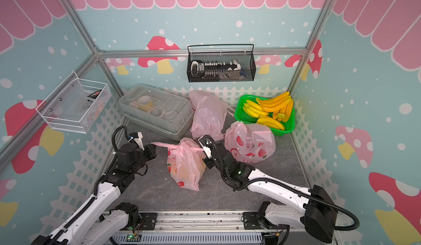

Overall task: Place the banana into a plastic bag & tie a knot
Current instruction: Tie the plastic bag at the center of the board.

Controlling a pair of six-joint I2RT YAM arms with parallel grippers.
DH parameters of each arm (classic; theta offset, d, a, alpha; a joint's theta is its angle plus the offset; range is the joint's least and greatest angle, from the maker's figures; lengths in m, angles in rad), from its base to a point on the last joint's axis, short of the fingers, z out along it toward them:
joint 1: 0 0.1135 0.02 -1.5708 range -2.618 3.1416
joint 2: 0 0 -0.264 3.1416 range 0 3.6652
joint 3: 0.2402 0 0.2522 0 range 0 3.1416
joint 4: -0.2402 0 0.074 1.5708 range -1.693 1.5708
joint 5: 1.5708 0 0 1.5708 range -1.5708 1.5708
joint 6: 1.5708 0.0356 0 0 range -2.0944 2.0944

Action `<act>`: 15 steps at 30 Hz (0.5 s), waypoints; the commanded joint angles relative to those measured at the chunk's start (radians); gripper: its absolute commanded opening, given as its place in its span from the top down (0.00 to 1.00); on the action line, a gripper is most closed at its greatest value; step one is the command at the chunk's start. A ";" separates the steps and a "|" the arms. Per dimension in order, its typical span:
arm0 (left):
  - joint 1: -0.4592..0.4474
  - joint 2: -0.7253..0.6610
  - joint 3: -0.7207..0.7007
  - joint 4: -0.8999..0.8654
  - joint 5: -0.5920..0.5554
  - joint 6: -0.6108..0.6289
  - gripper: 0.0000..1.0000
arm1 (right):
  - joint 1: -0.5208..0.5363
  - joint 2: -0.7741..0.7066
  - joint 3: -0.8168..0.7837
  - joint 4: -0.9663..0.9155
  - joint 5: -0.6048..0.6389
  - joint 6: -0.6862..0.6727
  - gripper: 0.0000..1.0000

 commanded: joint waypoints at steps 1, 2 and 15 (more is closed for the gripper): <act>0.115 -0.057 -0.066 -0.001 -0.078 -0.113 1.00 | -0.088 -0.018 -0.045 -0.091 0.093 0.096 1.00; 0.140 -0.066 -0.076 -0.002 -0.066 -0.115 1.00 | -0.124 -0.020 -0.052 -0.093 0.040 0.126 1.00; 0.174 -0.196 0.005 -0.162 -0.024 -0.173 0.96 | -0.108 0.060 0.024 0.062 -0.189 0.124 1.00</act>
